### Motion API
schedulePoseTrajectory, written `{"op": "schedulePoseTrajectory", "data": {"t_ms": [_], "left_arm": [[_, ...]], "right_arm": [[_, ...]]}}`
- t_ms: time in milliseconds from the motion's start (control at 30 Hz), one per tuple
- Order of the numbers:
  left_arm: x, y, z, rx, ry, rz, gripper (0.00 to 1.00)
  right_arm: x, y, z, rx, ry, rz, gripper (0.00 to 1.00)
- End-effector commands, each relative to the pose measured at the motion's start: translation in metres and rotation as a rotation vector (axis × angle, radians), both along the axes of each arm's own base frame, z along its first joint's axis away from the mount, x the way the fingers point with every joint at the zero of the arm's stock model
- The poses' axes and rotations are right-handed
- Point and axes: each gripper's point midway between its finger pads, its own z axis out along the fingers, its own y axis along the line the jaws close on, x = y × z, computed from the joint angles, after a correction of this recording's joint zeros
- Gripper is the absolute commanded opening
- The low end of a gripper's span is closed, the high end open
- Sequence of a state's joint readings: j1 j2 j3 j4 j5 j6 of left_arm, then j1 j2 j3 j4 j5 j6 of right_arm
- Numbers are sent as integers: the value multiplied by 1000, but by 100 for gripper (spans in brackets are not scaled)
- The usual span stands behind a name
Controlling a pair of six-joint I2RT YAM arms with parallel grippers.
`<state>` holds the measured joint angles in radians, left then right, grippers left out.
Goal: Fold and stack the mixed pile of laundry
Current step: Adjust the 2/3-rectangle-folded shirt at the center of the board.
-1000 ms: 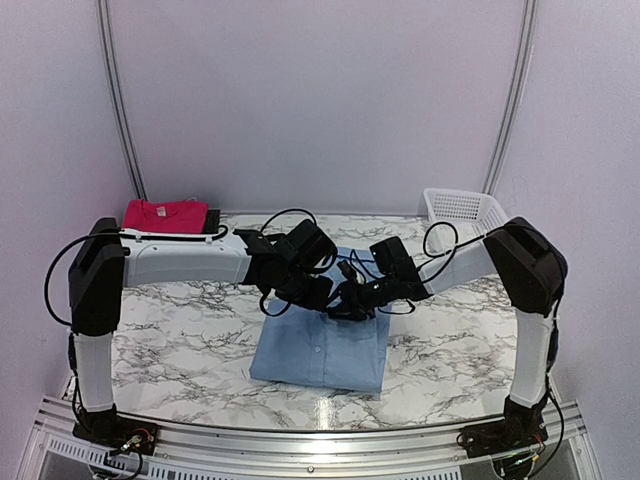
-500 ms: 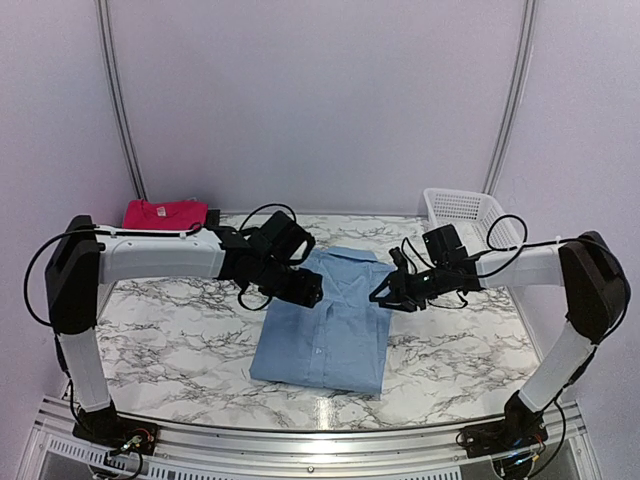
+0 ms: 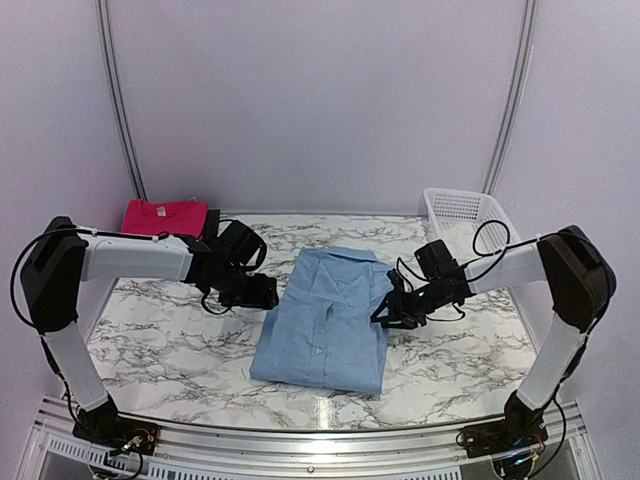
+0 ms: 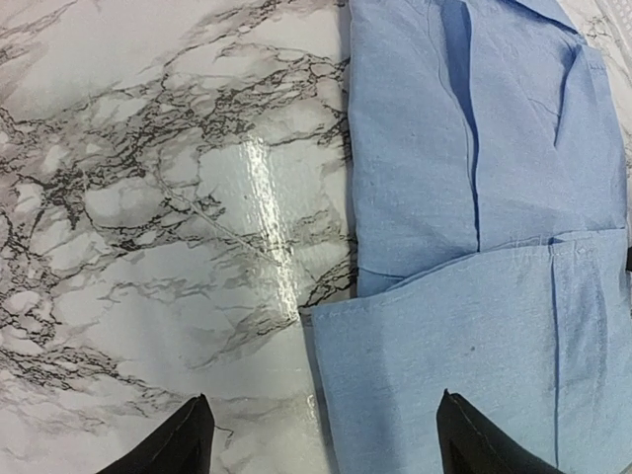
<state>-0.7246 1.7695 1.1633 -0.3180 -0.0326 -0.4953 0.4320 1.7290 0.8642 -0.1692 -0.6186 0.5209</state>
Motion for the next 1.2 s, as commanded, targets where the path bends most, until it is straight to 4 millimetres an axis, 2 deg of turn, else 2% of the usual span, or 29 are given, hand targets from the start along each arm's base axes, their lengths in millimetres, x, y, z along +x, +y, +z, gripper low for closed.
{"op": "schedulePoseTrajectory", "data": {"t_ms": [0,167,333,500,633,933,1067,1167], "left_arm": [[0,-5,-12,-23,34,14,80],[0,-10,-27,-35,72,9,79],[1,-14,-36,-59,100,3,73],[3,-15,-36,-79,99,-1,62],[3,-19,-33,-100,98,-18,48],[4,-23,-29,-121,92,-29,18],[5,-27,-23,-137,84,-40,2],[5,-35,-11,-167,65,-77,0]], "right_arm": [[16,10,-1,7,-29,14,41],[18,17,-2,26,-23,29,40],[19,24,3,45,-26,43,32],[18,25,8,61,-31,45,15],[20,29,17,83,-48,49,0],[15,25,31,79,-69,42,0],[9,22,33,78,-72,37,0],[6,19,39,78,-80,28,0]]}}
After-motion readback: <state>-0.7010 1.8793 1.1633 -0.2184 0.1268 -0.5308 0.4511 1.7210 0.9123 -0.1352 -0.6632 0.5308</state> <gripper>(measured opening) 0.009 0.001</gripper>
